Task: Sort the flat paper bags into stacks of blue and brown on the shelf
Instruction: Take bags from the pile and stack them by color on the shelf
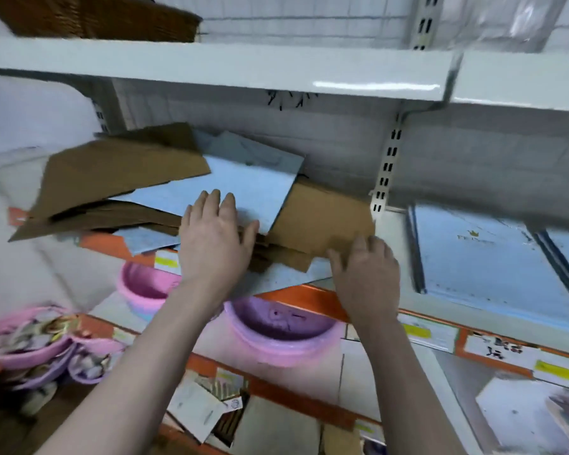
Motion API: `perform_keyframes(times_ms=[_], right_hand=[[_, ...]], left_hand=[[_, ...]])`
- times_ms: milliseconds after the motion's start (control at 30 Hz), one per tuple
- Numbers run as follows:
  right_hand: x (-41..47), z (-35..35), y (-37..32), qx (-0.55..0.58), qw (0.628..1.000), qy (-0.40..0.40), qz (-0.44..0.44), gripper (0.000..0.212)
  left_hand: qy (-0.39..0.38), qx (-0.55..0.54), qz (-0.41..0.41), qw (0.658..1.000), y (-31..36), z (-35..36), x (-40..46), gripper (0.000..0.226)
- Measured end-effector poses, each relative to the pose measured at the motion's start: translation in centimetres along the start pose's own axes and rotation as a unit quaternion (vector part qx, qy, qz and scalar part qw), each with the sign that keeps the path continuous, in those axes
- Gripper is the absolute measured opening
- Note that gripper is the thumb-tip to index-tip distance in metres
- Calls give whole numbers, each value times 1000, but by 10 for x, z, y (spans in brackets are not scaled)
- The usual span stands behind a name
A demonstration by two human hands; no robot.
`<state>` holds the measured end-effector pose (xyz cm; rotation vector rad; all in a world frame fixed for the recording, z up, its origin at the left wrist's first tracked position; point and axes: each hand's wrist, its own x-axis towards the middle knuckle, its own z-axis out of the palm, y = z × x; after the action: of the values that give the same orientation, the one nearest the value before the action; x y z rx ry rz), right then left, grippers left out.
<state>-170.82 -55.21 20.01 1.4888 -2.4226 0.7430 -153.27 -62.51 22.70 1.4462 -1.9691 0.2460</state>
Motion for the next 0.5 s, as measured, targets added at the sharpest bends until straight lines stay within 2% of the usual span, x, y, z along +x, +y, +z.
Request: perform_keyframes(times_ms=[133,233,333,500], right_hand=[[-14,18,-88,30,999,12,-26,35],[-17,28,-140,39,998,7,-58,44],[-14,35,-177,17,997,-27,-76,54],[10,47,-219,1,992,-29,-119,56]], left_hand=[[11,35,-23,999,-91,-28,1,52],[8,50,-46,998,-145,-43,5,51],[13,44,-70,996,-186,-50,12,52],[14,44,-93,995,-236,-49,32,53]])
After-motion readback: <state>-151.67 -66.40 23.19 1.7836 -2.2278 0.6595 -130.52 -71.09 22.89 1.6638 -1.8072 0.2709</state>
